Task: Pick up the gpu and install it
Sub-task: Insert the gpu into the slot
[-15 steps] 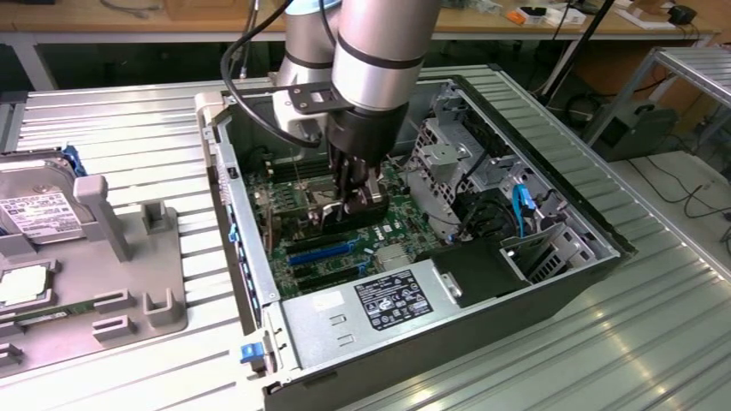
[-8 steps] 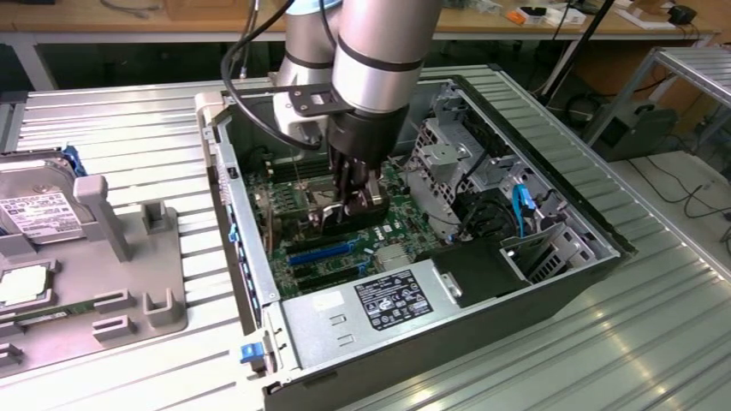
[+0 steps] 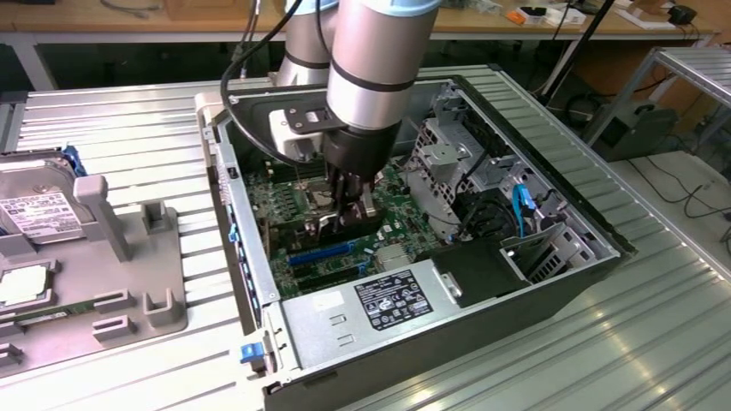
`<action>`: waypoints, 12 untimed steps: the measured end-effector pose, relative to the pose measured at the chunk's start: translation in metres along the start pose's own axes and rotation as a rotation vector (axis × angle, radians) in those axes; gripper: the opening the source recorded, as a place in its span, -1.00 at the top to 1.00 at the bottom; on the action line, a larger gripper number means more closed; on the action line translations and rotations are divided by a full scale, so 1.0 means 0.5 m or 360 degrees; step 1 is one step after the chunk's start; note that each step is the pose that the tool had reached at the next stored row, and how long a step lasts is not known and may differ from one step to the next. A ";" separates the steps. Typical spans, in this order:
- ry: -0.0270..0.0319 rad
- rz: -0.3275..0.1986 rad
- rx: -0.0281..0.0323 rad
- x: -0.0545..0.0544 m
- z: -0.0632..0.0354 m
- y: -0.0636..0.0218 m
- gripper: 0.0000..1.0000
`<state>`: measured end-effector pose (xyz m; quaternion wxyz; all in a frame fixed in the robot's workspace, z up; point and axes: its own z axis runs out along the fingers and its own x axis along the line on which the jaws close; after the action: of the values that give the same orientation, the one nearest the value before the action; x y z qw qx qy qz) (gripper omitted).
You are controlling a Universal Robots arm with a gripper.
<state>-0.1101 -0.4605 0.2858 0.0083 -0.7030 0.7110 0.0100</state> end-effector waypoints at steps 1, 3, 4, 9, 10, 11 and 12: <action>0.00000 0.0000 0.00002 0.000 0.006 0.004 0.47; 0.00003 0.0000 0.00000 0.000 0.009 0.008 0.47; 0.00003 0.0000 0.00000 0.000 0.009 0.009 0.47; 0.00001 0.0000 0.00001 0.001 0.015 0.016 0.47; 0.00000 0.0000 0.00002 0.001 0.016 0.017 0.47; 0.00000 0.0000 0.00001 0.001 0.017 0.018 0.47; 0.00001 0.0000 0.00001 0.001 0.018 0.019 0.47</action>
<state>-0.1196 -0.4605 0.2768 0.0083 -0.7031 0.7110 0.0100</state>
